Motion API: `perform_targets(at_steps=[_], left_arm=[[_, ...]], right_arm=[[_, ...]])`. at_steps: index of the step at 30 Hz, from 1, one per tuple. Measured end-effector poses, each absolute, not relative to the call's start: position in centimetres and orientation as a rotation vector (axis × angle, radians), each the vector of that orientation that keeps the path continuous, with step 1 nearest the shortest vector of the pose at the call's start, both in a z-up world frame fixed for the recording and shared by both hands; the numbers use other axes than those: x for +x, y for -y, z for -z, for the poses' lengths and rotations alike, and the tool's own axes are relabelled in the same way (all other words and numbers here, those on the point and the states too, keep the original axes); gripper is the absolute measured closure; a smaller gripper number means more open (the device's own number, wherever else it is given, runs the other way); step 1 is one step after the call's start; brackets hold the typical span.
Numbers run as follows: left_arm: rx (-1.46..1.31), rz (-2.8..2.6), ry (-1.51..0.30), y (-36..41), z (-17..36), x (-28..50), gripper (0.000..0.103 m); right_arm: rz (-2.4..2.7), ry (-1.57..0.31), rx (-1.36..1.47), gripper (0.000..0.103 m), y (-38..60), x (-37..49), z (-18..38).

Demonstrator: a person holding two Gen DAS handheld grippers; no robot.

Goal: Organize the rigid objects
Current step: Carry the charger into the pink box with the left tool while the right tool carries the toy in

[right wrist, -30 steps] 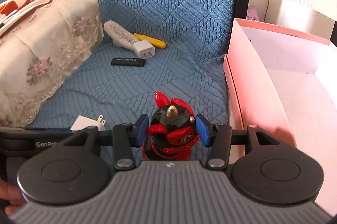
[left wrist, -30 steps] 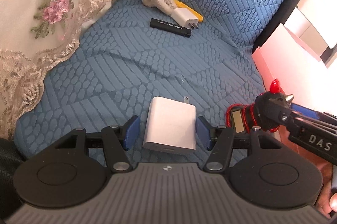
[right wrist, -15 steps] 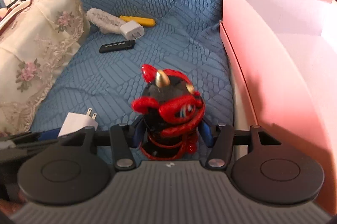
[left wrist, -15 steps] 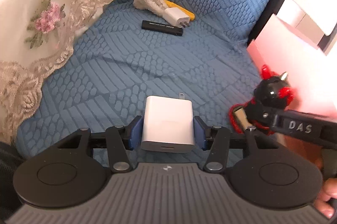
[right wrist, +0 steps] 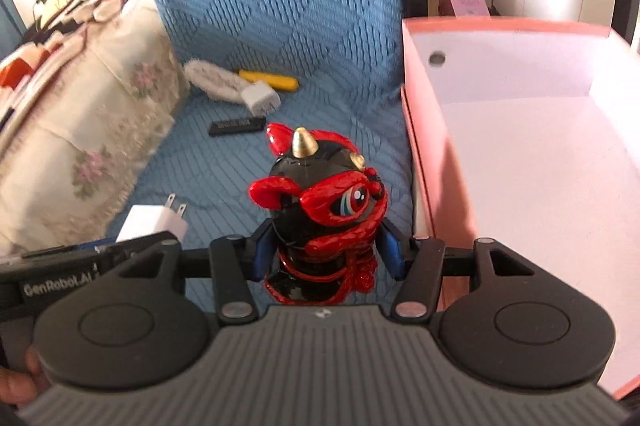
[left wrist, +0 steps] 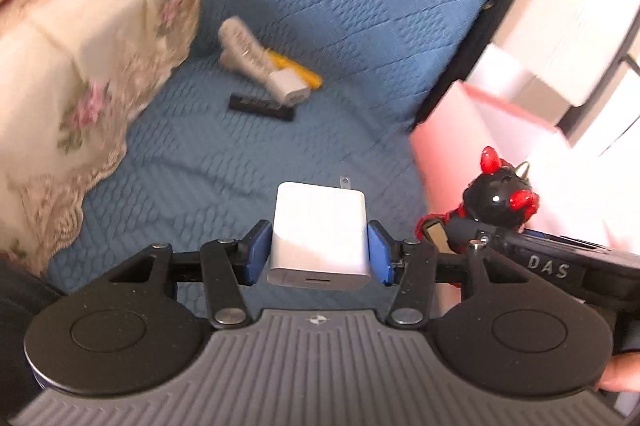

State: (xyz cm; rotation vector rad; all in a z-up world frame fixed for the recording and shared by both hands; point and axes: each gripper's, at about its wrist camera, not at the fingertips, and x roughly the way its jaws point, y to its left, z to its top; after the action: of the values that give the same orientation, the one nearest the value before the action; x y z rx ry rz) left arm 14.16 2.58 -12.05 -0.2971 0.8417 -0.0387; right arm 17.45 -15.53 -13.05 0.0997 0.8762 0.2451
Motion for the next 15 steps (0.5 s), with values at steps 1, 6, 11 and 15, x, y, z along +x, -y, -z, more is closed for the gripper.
perform_targets(at_steps=[1, 6, 11, 15], left_arm=[[-0.299, 0.039, -0.832, -2.4, 11.1, 14.1, 0.045], [-0.302, 0.049, -0.787, -1.2, 6.9, 14.3, 0.045], [-0.307, 0.085, -0.728, 0.3, 2.6, 14.4, 0.045], [-0.298, 0.141, -0.687, 2.7, 0.0, 14.8, 0.045]], right_arm=[[-0.244, -0.867, 0.093, 0.046, 15.6, 17.3, 12.4], [-0.256, -0.833, 0.098, 0.046, 16.9, 17.0, 8.8], [-0.261, -0.786, 0.108, 0.046, 18.7, 16.6, 5.2], [-0.251, -0.748, 0.125, 0.046, 20.9, 16.1, 2.5]])
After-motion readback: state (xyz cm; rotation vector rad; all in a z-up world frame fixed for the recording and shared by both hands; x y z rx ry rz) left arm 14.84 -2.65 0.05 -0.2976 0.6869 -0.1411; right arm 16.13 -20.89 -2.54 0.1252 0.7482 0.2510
